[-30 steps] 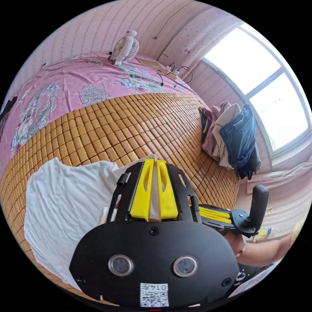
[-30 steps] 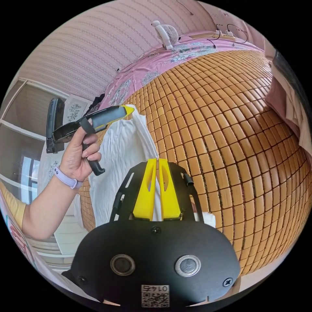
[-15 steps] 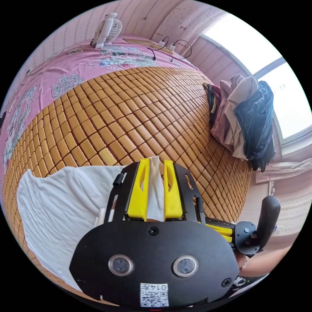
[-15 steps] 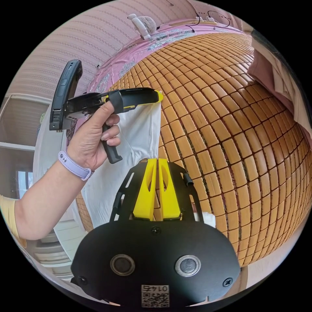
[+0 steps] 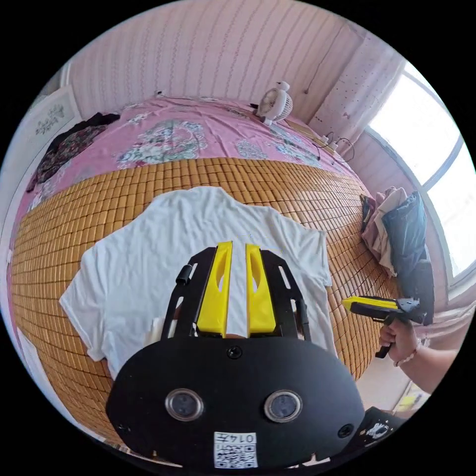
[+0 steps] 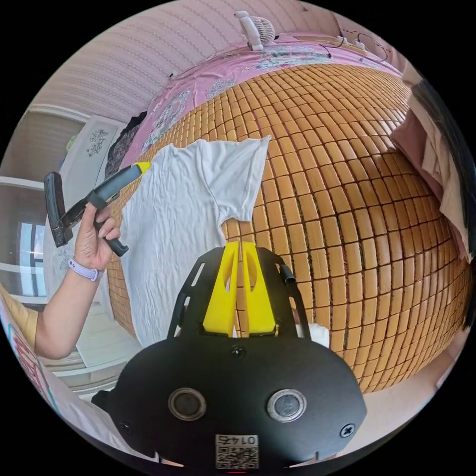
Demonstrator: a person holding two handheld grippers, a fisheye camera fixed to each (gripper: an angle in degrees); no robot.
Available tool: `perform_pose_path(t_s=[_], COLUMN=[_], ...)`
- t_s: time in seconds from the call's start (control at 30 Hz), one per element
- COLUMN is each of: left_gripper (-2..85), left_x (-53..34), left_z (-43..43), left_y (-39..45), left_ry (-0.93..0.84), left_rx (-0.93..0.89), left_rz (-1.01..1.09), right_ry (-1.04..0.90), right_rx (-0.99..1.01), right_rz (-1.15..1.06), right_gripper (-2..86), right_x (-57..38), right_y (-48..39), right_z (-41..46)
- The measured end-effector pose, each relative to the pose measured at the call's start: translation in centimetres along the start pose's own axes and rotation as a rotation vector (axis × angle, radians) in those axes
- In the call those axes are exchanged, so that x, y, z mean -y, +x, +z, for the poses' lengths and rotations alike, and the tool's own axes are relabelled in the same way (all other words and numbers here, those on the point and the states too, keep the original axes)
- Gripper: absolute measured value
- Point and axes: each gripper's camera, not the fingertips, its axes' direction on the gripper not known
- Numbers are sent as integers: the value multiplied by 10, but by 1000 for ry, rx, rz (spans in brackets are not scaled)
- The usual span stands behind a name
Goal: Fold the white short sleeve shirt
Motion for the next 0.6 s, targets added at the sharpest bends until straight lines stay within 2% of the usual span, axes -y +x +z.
perform_pose_path(t_s=[0.13, 0.27, 0.4, 0.6], left_gripper=[34, 34, 48, 63], left_x=[-66, -116, -148, -185], left_z=[-36, -66, -78, -88], left_y=[-84, -142, -181, -218], left_ry=[-48, -18, -9, 11], left_rx=[61, 104, 132, 80], left_rz=[-191, -340, -463, -603], right_ry=[-57, -95, -196, -259], right_rx=[-6, 10, 32, -20], right_rz=[-225, -386, -567, -803], right_gripper=[17, 39, 79, 82], right_x=[29, 61, 99, 131], right_y=[-75, -151, -248, -387], right_z=[15, 42, 89, 149])
